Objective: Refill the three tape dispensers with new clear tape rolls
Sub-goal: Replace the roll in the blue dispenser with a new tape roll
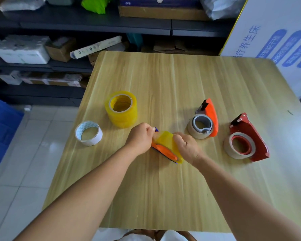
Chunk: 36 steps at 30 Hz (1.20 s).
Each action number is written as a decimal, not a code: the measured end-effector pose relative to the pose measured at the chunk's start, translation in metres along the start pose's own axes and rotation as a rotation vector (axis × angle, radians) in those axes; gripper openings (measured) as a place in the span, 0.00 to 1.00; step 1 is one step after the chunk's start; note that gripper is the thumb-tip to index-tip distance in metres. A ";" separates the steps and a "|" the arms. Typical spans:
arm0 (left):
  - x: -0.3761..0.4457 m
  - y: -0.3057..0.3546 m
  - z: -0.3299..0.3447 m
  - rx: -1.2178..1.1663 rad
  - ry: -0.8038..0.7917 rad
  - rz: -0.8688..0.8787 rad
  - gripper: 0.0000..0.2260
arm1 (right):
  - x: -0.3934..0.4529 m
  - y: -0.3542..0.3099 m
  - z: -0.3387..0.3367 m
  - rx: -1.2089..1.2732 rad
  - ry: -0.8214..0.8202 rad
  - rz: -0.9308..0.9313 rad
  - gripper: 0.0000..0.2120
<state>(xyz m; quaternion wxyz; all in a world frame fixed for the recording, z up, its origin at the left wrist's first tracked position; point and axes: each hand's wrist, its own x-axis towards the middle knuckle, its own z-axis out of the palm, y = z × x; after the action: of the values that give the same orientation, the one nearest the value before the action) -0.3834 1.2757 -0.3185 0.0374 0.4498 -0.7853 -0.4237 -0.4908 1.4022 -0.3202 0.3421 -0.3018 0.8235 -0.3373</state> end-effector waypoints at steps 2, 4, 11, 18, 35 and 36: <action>0.005 -0.002 0.001 -0.091 0.002 -0.045 0.10 | 0.002 -0.002 -0.003 -0.077 -0.025 -0.008 0.14; 0.006 -0.002 0.002 -0.124 -0.025 -0.058 0.10 | 0.004 -0.006 -0.005 -0.171 -0.053 -0.018 0.17; 0.001 -0.003 -0.003 -0.209 -0.241 -0.015 0.18 | 0.007 -0.014 -0.005 -0.299 -0.065 -0.064 0.24; 0.004 -0.001 -0.003 -0.119 -0.161 0.007 0.07 | 0.013 -0.019 -0.008 -0.410 -0.172 -0.027 0.35; 0.029 0.004 -0.012 0.153 -0.013 -0.026 0.07 | 0.014 -0.022 0.000 -0.510 -0.076 -0.099 0.27; 0.031 0.006 -0.014 0.189 0.009 -0.013 0.07 | 0.015 -0.022 -0.001 -0.489 -0.060 -0.115 0.28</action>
<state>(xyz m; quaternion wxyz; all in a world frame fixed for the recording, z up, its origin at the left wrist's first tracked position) -0.3991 1.2454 -0.3152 -0.0044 0.4581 -0.8188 -0.3460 -0.4945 1.3790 -0.3078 0.2636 -0.4316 0.8516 -0.1380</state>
